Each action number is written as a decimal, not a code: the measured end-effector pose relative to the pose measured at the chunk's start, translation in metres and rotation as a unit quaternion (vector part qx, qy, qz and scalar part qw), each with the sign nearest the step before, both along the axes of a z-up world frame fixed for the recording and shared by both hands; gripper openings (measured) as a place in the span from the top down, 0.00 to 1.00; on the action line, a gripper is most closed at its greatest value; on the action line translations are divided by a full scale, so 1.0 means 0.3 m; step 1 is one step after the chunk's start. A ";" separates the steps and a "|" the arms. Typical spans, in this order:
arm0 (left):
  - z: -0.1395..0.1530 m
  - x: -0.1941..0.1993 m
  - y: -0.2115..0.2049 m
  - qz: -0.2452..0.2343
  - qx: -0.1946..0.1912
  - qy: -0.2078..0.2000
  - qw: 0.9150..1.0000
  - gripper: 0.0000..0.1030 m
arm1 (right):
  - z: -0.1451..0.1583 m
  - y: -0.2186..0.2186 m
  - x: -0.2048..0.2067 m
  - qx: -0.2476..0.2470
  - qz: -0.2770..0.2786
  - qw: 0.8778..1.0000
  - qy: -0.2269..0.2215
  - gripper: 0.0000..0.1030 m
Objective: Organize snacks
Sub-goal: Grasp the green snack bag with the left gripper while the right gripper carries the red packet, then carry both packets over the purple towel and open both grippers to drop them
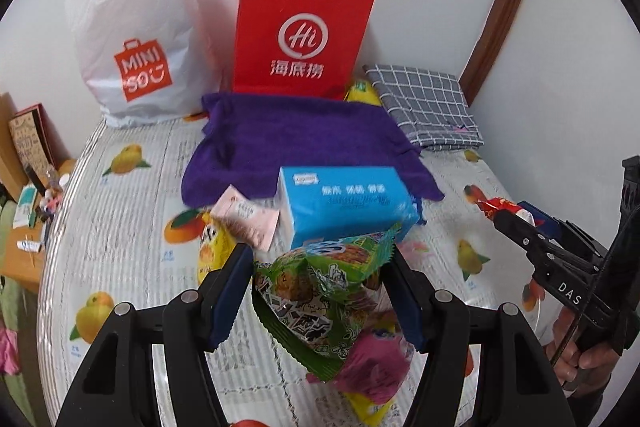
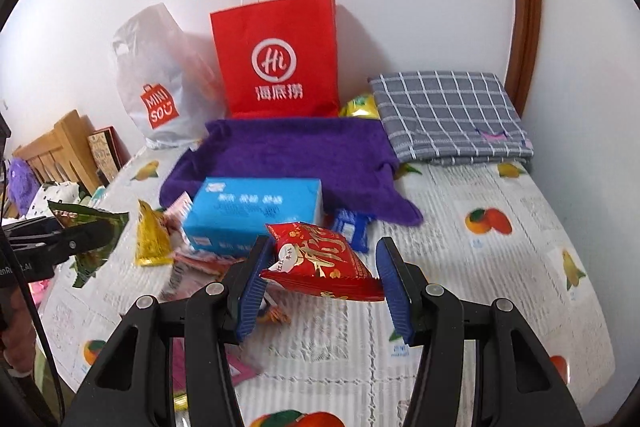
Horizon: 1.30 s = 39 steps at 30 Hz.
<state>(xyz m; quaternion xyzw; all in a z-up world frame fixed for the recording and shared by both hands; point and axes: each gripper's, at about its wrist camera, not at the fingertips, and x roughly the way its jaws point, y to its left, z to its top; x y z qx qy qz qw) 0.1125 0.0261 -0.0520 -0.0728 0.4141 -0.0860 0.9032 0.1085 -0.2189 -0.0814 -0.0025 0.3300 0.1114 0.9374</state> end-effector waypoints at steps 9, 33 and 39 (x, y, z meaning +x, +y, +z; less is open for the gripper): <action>0.067 0.087 0.007 -0.003 -0.003 -0.008 1.000 0.38 | 0.067 0.036 0.112 0.006 -0.001 1.000 0.000 0.49; 0.106 0.410 0.049 -0.002 0.014 -0.014 1.000 0.38 | 0.148 0.149 0.466 -0.023 0.028 0.999 -0.024 0.49; 0.071 0.481 0.074 0.003 0.016 -0.004 1.000 0.38 | 0.115 0.182 0.544 -0.033 0.039 0.999 -0.015 0.49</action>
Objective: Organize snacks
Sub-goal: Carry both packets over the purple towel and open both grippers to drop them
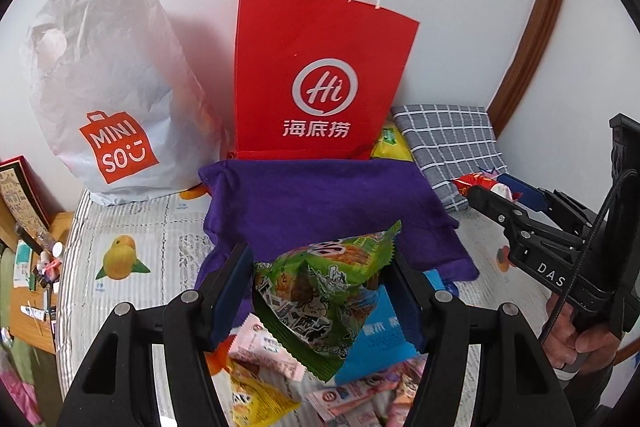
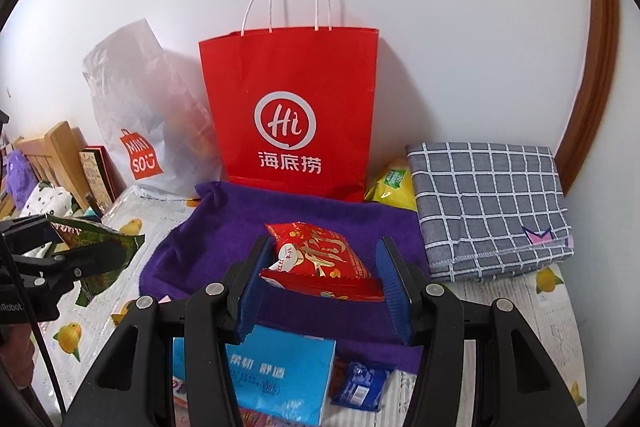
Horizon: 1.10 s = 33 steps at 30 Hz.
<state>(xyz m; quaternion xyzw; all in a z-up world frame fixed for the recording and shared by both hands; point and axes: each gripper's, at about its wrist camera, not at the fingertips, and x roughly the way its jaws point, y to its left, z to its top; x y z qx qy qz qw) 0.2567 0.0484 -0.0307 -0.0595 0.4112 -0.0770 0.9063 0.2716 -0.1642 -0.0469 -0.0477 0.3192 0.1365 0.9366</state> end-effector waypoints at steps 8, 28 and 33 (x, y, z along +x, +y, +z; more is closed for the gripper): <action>-0.065 0.094 0.025 0.008 0.005 0.018 1.000 0.38 | -0.048 -0.003 0.097 -0.008 -0.003 1.000 0.009 0.49; -0.197 0.292 0.026 0.010 0.035 0.055 0.998 0.38 | -0.141 -0.036 0.305 -0.010 -0.008 0.999 0.029 0.49; -0.245 0.327 0.016 0.007 0.044 0.071 0.996 0.38 | -0.204 -0.032 0.348 -0.007 -0.005 0.999 0.050 0.49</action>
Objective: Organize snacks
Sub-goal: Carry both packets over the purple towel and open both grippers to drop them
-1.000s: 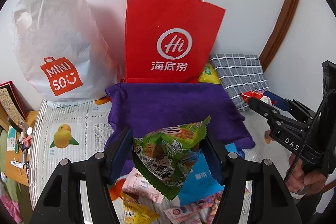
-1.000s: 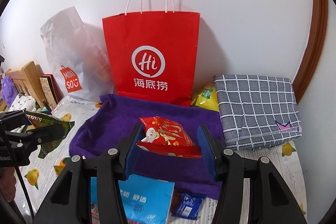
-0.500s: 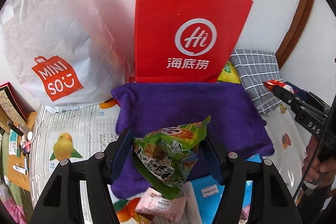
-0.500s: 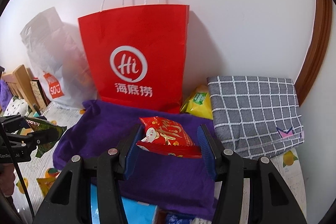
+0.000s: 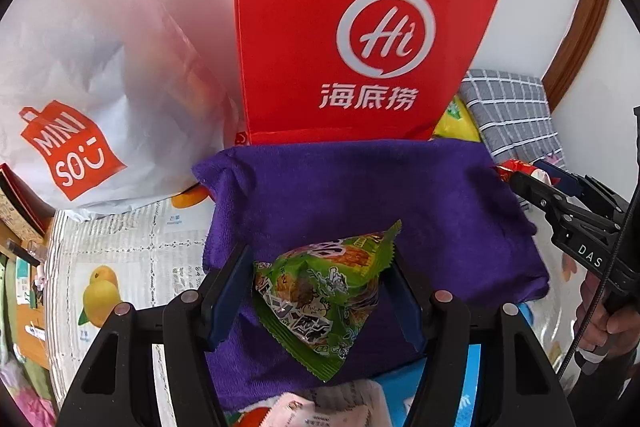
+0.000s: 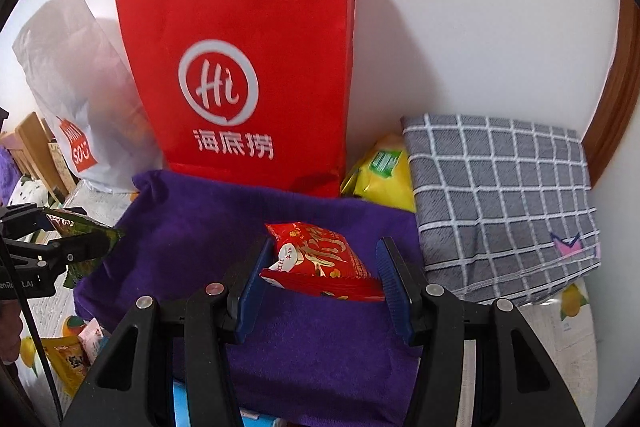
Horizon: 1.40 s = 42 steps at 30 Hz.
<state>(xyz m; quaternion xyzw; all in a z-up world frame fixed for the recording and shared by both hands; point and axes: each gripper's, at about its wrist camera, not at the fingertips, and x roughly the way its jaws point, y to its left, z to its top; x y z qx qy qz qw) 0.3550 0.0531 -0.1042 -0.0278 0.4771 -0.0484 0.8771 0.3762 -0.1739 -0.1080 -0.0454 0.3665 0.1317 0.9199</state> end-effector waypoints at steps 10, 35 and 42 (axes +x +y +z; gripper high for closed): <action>-0.081 0.066 0.015 0.010 0.002 0.026 1.000 0.38 | -0.071 -0.005 0.064 -0.013 0.005 1.000 0.024 0.49; -0.171 0.127 -0.017 0.013 0.009 0.054 0.998 0.38 | -0.153 0.013 0.114 -0.029 0.011 0.997 0.064 0.47; -0.182 0.137 -0.029 0.009 0.011 0.062 0.998 0.38 | -0.158 0.019 0.116 -0.031 0.014 0.998 0.061 0.47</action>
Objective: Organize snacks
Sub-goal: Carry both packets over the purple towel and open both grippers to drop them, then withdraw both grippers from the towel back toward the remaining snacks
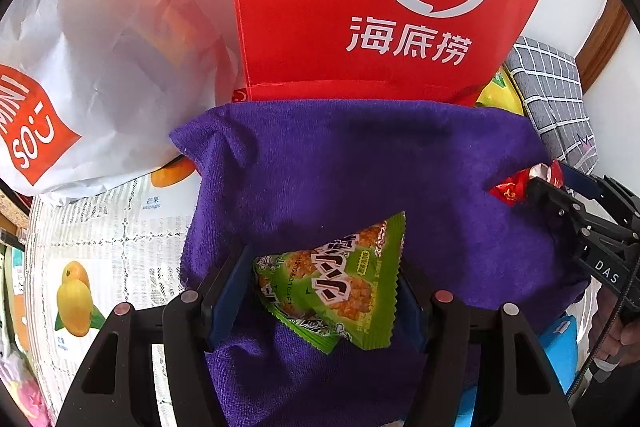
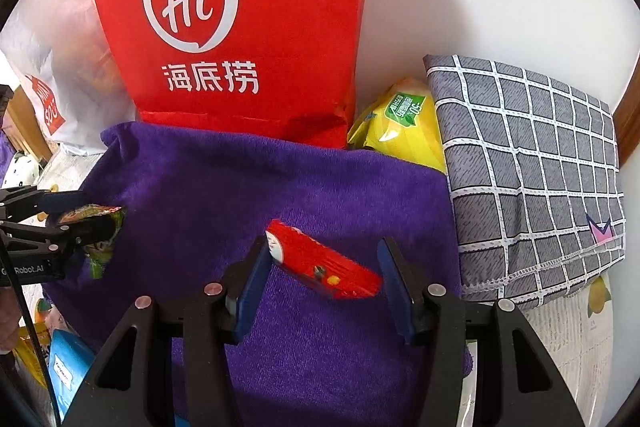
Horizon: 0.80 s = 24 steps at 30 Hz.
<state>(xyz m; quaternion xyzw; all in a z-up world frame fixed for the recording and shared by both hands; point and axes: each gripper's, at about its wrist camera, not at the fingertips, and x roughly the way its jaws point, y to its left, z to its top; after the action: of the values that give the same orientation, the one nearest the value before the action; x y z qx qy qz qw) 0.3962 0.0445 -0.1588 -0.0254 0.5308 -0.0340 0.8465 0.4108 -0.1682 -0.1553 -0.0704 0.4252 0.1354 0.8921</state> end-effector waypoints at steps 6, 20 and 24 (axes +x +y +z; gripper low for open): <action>0.017 -0.010 -0.001 -0.002 -0.001 -0.003 1.000 0.31 | 0.013 0.004 -0.006 -0.001 0.005 1.000 0.000 0.46; 0.189 -0.177 0.039 0.018 0.007 -0.036 0.999 0.27 | 0.180 -0.001 -0.160 0.006 -0.014 0.999 -0.052 0.25; 0.250 -0.260 0.040 0.024 0.017 -0.048 0.998 0.26 | 0.235 -0.014 -0.225 0.002 -0.036 0.998 -0.053 0.19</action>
<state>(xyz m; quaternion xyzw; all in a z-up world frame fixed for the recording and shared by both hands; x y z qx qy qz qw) 0.3181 0.0565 -0.0837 -0.0222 0.4892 -0.0059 0.8719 0.3435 -0.1723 -0.0849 -0.0600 0.3794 0.1004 0.9178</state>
